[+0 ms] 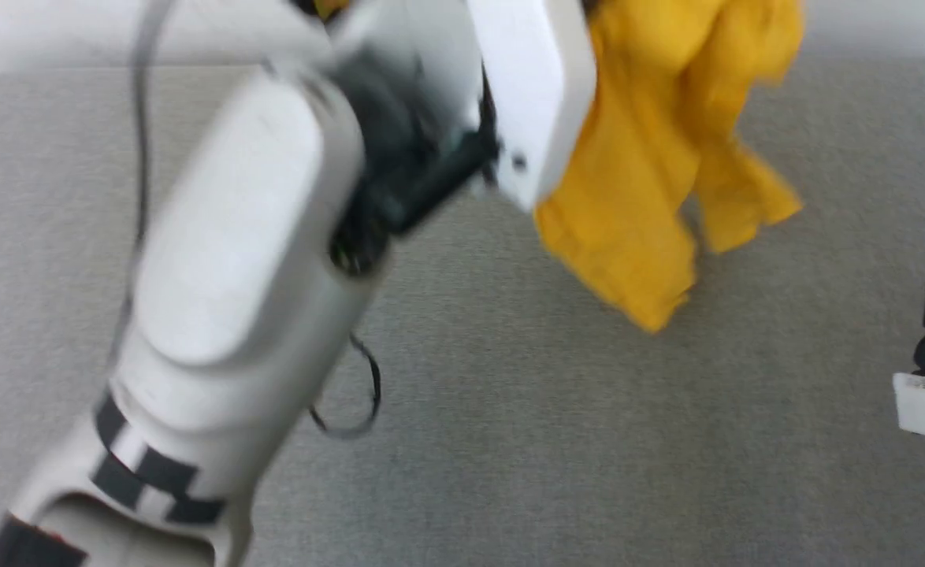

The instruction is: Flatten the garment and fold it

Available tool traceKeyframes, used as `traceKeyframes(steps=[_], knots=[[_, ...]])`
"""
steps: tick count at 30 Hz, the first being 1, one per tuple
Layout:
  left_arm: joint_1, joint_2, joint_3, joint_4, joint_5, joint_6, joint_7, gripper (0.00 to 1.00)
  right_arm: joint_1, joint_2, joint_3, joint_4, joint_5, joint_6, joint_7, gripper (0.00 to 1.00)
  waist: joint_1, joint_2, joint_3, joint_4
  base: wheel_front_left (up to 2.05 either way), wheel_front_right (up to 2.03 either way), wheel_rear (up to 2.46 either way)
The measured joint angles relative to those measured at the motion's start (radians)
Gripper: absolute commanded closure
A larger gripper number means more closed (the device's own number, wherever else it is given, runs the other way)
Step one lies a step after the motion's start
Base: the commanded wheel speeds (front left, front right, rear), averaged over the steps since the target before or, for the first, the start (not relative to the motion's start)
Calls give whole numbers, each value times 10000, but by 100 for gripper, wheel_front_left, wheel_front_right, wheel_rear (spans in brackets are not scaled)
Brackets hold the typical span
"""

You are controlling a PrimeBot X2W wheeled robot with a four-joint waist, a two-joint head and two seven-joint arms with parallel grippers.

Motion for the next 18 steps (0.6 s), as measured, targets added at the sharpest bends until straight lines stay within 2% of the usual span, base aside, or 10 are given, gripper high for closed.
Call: traceKeyframes(steps=[5,7,11,16,17,18], knots=[[1568,-10,-278,683,320,351,-1012,100,-77,13,-23,8,123,2,-117,0,0,0,312,-403,0,0,0],[2099,251,-499,1358,608,276,-1392,100,-179,15,82,38,209,0,-142,0,1,0,475,-554,0,0,0],[2776,752,-443,3007,1220,489,-2658,100,-320,27,188,125,288,2,-245,0,1,0,809,-866,0,0,0],[3144,556,-545,4564,1304,608,-3559,100,-417,33,217,253,353,2,-322,0,1,0,1268,-1138,0,0,0],[3143,462,-545,4732,1296,608,-3708,89,-417,31,194,267,351,2,-332,0,2,0,1350,-1168,0,0,0],[3130,357,-535,4851,1292,606,-3862,54,-417,31,173,276,351,2,-334,0,2,0,1421,-1183,0,0,0]])
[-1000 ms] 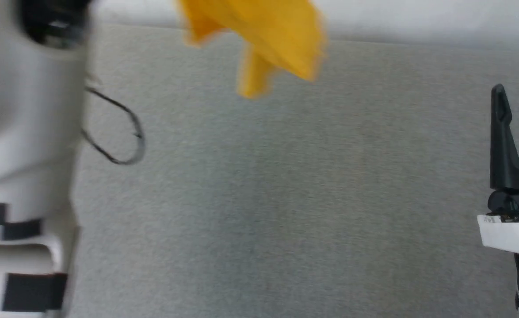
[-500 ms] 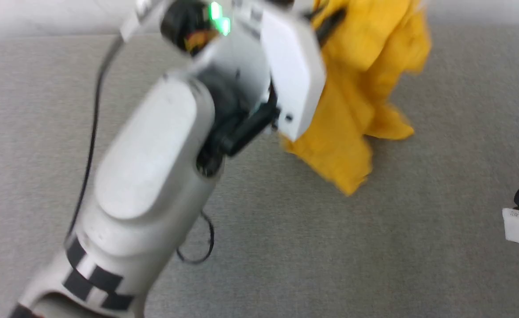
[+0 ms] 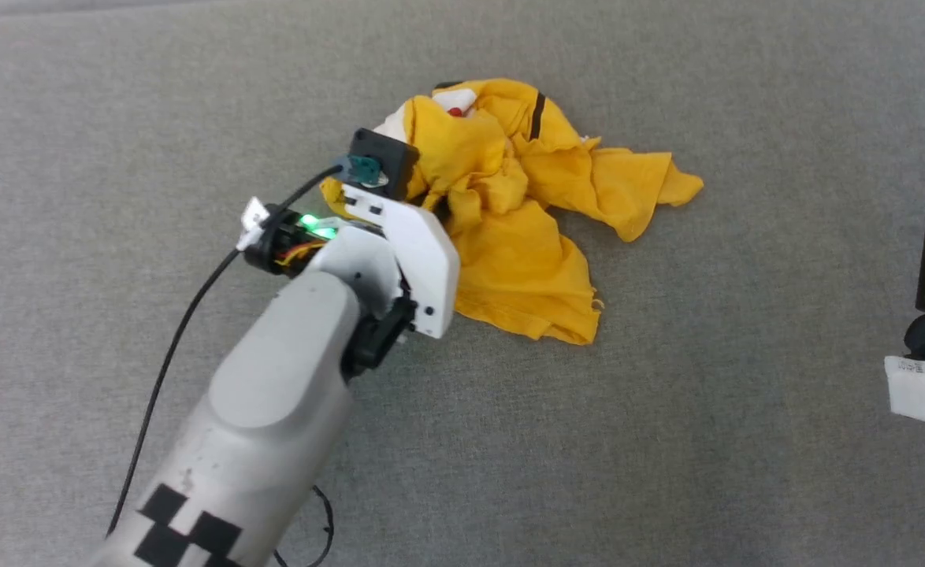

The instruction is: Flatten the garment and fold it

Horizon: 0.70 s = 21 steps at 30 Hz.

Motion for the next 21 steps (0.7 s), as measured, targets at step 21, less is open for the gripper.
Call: traceKeyframes(steps=[21], knots=[[2758,1223,2667,-5820,305,2033,-5089,0,724,13,-236,184,12,0,217,0,-4,0,-971,1117,0,0,0]])
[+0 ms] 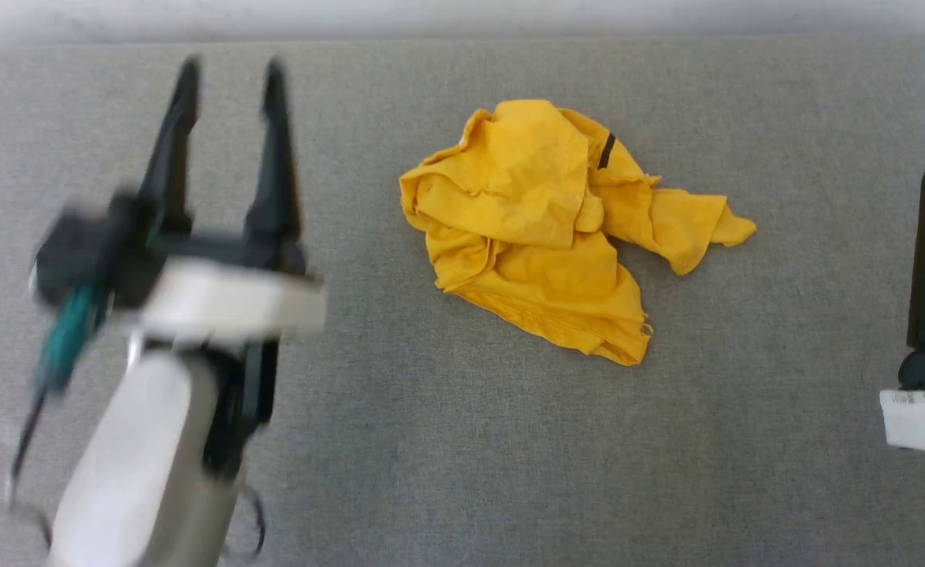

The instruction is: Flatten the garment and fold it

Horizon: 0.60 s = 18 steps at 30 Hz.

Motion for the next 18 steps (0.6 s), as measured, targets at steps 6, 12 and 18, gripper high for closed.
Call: traceKeyframes(steps=[6,12,18], knots=[[3065,380,527,-1521,800,832,-871,0,570,4,-44,418,422,0,-188,0,-1,0,-306,71,0,0,0],[4986,71,771,-1578,1432,1043,-949,0,1033,6,157,823,587,-2,-267,0,-1,0,-447,-19,0,0,0],[5005,-757,842,-1737,1937,430,-959,0,1153,10,-44,1172,602,-2,-265,0,0,0,-415,159,0,0,0]])
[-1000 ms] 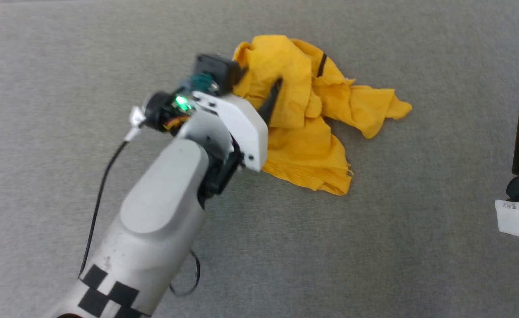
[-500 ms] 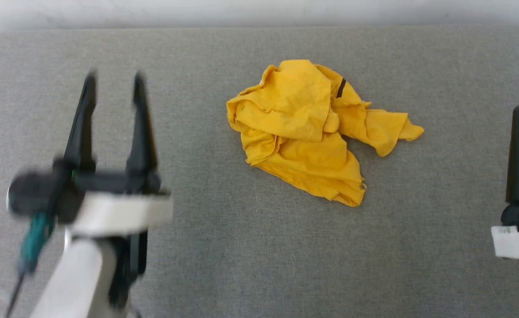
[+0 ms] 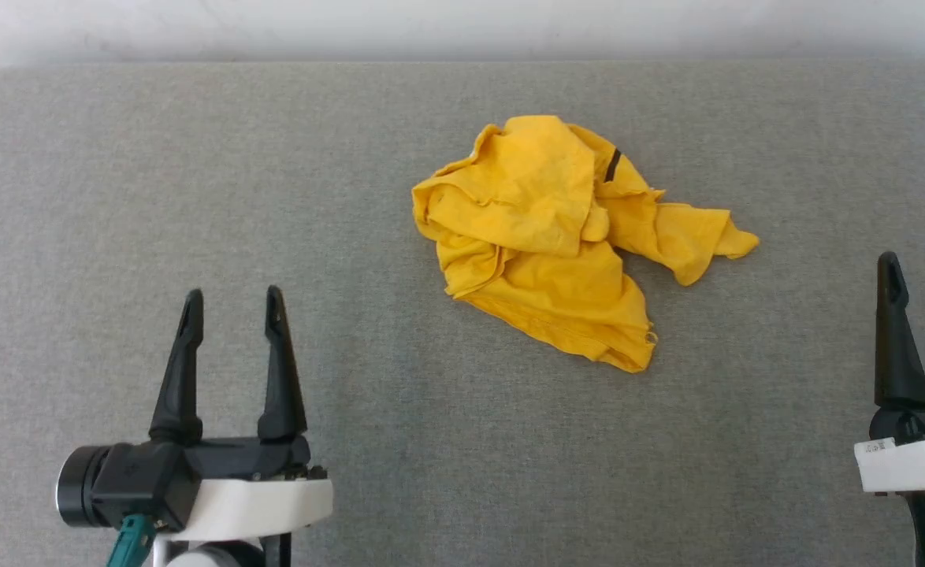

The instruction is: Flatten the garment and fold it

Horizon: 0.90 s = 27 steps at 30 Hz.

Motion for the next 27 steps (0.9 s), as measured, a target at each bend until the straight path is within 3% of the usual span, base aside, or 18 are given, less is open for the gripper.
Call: traceKeyframes(steps=[6,12,21,27], knots=[[-457,-368,-15,44,550,-458,-2,0,-470,-169,-209,-54,-387,0,510,0,2,0,308,194,0,0,0],[-784,-725,-12,65,884,-700,-2,0,-1887,-1494,-155,554,-67,0,1638,0,2,0,854,436,0,0,0],[-939,-1099,4,240,1143,-986,-2,0,-3420,-3545,1597,3133,1214,-8,3379,0,3,0,1470,1032,0,0,0],[-1058,-1285,-73,453,1195,-1174,-2,0,-4071,-4188,2746,4706,1825,-8,3701,0,3,0,1695,1449,0,0,0]])
